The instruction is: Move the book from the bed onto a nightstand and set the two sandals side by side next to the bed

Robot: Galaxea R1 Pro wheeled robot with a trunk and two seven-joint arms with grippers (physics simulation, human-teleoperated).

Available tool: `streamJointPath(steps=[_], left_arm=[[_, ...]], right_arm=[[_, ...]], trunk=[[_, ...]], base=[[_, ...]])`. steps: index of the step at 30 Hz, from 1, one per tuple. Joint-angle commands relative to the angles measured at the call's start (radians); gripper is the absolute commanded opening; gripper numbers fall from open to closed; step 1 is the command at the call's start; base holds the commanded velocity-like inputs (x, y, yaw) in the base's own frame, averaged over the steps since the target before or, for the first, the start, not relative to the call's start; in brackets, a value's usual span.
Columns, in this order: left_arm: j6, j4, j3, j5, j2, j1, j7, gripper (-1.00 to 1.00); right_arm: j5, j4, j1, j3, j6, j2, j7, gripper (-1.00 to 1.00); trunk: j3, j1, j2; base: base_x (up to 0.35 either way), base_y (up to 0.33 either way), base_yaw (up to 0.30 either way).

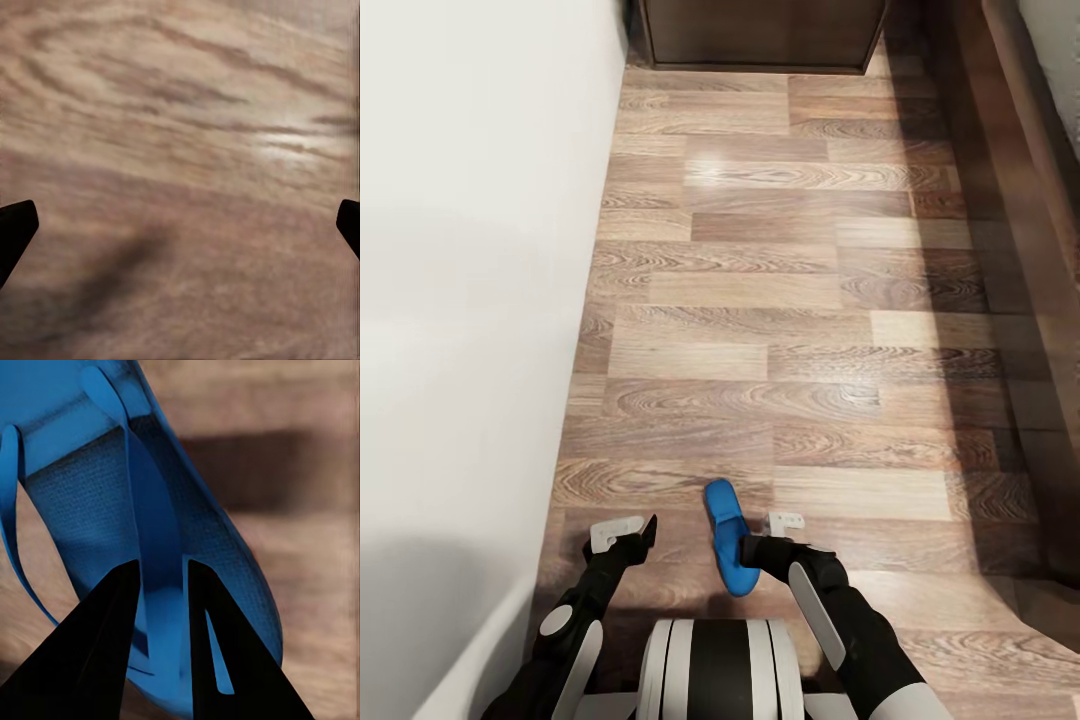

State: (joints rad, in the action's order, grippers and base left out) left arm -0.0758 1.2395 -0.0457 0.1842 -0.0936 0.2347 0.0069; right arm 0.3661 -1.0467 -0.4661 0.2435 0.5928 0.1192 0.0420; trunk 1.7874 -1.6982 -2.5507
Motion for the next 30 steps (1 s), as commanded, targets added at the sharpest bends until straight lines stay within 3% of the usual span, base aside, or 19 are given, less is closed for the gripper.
streamJointPath(steps=[1, 19, 25, 27, 29, 30], left_arm=[[-0.005, 0.001, 0.0, 0.01, 0.0, 0.0, 0.001, 1.0], [-0.005, 0.001, 0.0, 0.01, 0.0, 0.0, 0.001, 1.0], [-0.006, 0.001, 0.0, 0.011, 0.0, 0.0, 0.001, 1.0], [-0.007, 0.001, 0.0, 0.011, 0.0, 0.0, 0.001, 1.0], [-0.01, 0.001, 0.0, 0.011, 0.0, 0.0, 0.001, 1.0], [-0.014, 0.001, 0.0, 0.011, 0.0, 0.0, 0.001, 1.0]], right_arm=[[0.007, -0.001, 0.0, 0.0, 0.004, 0.0, 0.002, -1.0], [0.009, -0.005, 0.0, -0.001, 0.004, -0.001, 0.002, -1.0], [0.016, -0.114, 0.001, -0.006, 0.012, -0.011, 0.002, -1.0], [0.019, -0.161, 0.001, -0.009, 0.016, -0.064, 0.001, -1.0], [0.063, -0.231, 0.004, -0.009, 0.018, -0.198, 0.0, -1.0], [0.102, -0.248, 0.004, -0.01, 0.019, -0.244, 0.0, -1.0]], trunk=[[-0.004, 0.001, 0.0], [-0.073, 0.009, 0.004], [-0.096, 0.011, 0.006], [-0.104, 0.012, 0.006], [-0.112, 0.013, 0.007], [-0.116, 0.014, 0.007]], base=[[0.0, 0.0, 0.0], [0.0, 0.0, 0.0], [0.0, 0.0, 0.0], [0.0, 0.0, 0.0], [0.0, 0.0, 0.0], [0.0, 0.0, 0.0]])
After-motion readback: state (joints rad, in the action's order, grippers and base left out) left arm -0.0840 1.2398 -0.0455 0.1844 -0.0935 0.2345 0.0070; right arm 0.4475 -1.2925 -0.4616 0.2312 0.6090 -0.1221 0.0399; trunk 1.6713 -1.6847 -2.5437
